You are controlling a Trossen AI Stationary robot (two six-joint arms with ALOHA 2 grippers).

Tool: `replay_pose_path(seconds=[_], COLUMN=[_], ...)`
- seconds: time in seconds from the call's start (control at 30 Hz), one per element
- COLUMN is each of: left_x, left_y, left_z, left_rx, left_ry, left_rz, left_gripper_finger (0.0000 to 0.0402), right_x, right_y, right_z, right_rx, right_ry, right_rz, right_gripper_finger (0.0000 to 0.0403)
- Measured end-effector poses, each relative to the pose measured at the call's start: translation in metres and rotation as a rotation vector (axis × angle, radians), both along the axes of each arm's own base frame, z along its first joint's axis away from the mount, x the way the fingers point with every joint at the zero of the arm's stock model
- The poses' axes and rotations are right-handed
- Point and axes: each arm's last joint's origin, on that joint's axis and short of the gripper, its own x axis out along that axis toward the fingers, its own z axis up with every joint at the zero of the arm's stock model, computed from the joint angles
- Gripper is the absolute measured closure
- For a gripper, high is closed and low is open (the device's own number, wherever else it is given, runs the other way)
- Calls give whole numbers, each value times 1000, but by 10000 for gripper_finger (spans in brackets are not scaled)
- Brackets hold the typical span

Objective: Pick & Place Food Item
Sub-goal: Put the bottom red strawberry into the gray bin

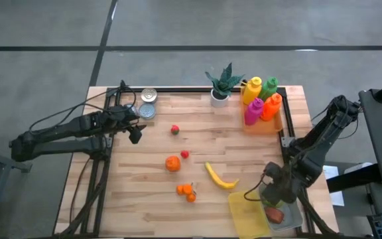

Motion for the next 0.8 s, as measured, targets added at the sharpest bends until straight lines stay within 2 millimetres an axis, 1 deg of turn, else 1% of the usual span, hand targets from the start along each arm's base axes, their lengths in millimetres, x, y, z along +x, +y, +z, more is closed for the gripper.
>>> replay_pose_path(seconds=[0.27, 0.63, 0.8], left_x=[0, 0, 0], left_y=[0, 0, 0], left_z=[0, 0, 0], left_rx=[0, 0, 0], left_ry=[-1, -1, 0], left_rz=[0, 0, 0], left_gripper_finger=[126, 126, 126], right_x=[2, 8, 11], right_y=[3, 11, 14], right_z=[-19, -34, -35], right_rx=[-34, -97, -98], right_ry=[15, 51, 27], right_rz=[-25, -25, 21], right_gripper_finger=[271, 271, 269])
